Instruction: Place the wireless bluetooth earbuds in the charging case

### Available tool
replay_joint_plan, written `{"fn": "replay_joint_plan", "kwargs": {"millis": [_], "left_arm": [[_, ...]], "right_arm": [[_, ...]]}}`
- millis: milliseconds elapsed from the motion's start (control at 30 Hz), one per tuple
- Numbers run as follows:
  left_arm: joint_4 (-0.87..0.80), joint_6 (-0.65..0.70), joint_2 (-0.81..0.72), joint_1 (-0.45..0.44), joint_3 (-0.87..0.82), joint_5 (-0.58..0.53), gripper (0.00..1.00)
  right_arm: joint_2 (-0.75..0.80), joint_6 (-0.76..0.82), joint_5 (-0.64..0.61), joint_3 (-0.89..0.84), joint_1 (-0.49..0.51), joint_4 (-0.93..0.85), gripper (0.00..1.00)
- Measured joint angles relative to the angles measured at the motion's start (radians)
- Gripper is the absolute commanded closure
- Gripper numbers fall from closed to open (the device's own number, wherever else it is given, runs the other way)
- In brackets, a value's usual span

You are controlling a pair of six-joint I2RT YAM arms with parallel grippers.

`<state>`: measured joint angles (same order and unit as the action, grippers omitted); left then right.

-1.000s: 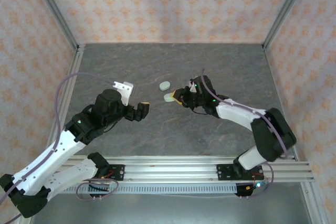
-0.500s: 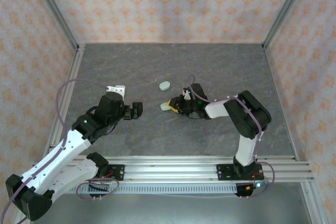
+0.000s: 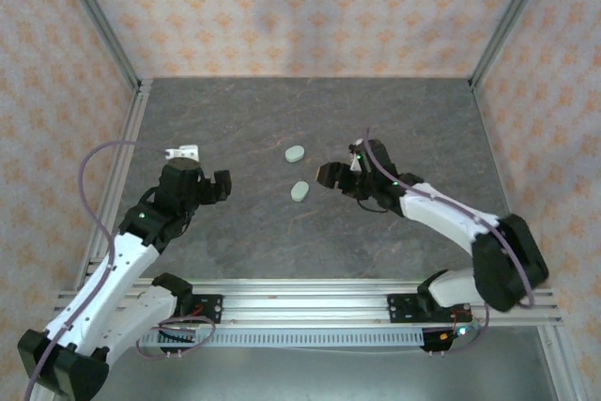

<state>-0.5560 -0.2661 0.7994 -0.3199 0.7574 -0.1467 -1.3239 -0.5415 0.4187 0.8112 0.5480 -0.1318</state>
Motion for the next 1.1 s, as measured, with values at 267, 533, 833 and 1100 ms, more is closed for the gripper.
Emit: {"fn": "replay_joint_plan", "kwargs": {"millis": [267, 533, 833, 1100], "left_arm": [[0.109, 0.176, -0.020, 0.082, -0.048, -0.185, 0.00], [0.410, 0.240, 0.002, 0.272, -0.317, -0.161, 0.00], [0.845, 0.249, 0.167, 0.296, -0.455, 0.000, 0.00], [1.151, 0.249, 0.406, 0.308, -0.491, 0.079, 0.00]], "right_arm": [[0.301, 0.333, -0.562, -0.040, -0.063, -0.046, 0.01], [0.190, 0.416, -0.780, -0.275, -0.327, 0.191, 0.01], [0.068, 0.510, -0.792, -0.389, -0.409, 0.607, 0.01], [-0.134, 0.544, -0.702, -0.466, -0.476, 0.925, 0.01]]}}
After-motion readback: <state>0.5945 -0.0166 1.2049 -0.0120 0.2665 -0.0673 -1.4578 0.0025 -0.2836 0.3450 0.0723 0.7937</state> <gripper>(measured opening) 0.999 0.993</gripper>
